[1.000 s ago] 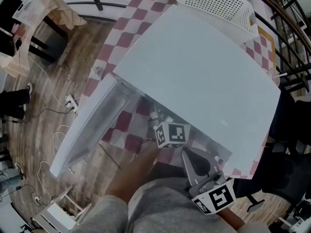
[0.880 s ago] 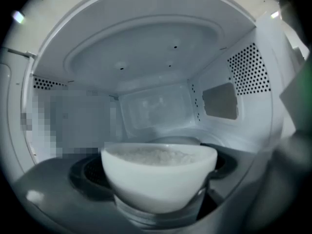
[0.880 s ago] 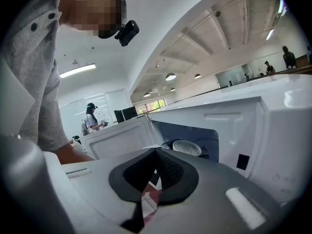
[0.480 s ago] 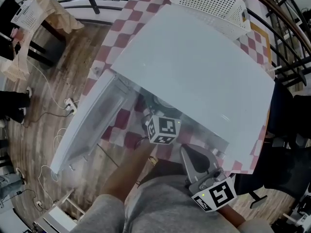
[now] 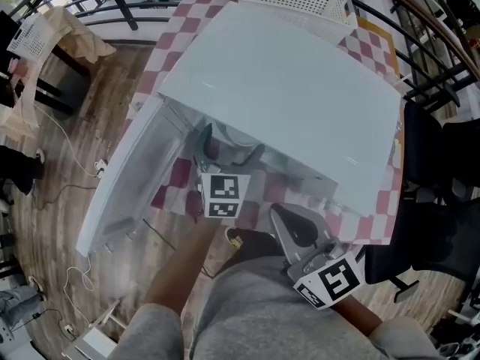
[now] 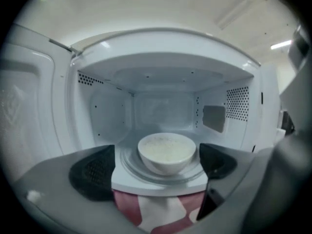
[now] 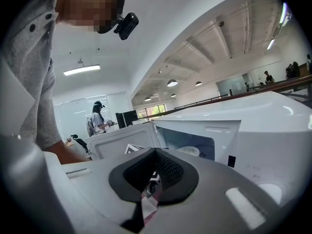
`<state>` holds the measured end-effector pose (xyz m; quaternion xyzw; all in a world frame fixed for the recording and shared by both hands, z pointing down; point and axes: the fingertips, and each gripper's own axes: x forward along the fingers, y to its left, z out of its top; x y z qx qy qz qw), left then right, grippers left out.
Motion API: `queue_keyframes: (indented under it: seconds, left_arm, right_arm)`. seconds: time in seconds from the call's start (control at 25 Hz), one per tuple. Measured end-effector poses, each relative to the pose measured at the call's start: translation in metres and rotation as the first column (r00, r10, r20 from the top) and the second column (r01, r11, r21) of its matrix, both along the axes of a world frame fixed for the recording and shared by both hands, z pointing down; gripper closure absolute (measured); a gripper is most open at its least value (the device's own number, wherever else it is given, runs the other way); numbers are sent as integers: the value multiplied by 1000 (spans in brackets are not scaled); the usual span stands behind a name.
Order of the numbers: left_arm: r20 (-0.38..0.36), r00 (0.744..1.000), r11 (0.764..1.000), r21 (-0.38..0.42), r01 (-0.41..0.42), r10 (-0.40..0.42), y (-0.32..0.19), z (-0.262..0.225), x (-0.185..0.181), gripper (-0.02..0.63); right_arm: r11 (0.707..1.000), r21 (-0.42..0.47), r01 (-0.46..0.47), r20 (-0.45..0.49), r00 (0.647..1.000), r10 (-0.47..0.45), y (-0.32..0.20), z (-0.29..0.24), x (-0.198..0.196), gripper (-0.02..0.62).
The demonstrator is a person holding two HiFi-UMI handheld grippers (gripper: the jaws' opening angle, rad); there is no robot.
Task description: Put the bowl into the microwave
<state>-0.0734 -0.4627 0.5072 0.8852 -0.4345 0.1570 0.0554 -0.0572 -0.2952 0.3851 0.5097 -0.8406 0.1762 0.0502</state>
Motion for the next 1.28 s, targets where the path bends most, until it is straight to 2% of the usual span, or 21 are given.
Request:
queue_keyframes:
  seconds: [0.2,0.32,0.44,0.56,0.68,0.88,1.08,1.28]
  left_arm:
    - [-16,1000,999,36,14,-13,39,-28,-34,73]
    - [-72,997,999,33,21,-19,70,-45,-55,106]
    - [-126,992,998,47,32,-25,102,-69,-71,170]
    - [-164,985,998,41,55,-48,133,-88,-85,261]
    - [-166,984,995,59,81,-70,161,-106,-96,400]
    - [-171,982,989,107,98,-78,200,-127,-104,589]
    - [-202,977,993,74,93,-76,226,-130,-102,595]
    - [-219,966,986,63,152,-135,242,-133,-112,595]
  right_arm:
    - [1000,22,7,-19,1000,-6,16,-8,12,597]
    - [1000,27,-13,-26,1000,14,28,-15,32,597]
    - [998,39,-54,-34,998,55,38,-24,54,597]
    - [995,56,-88,-47,995,91,49,-31,69,597]
    - [992,71,-104,-59,992,109,61,-35,76,597]
    - [991,90,-96,-80,991,103,85,-37,74,597]
    - [993,66,-98,-51,994,101,104,-34,76,597]
    - [994,69,-87,-74,993,92,110,-34,79,597]
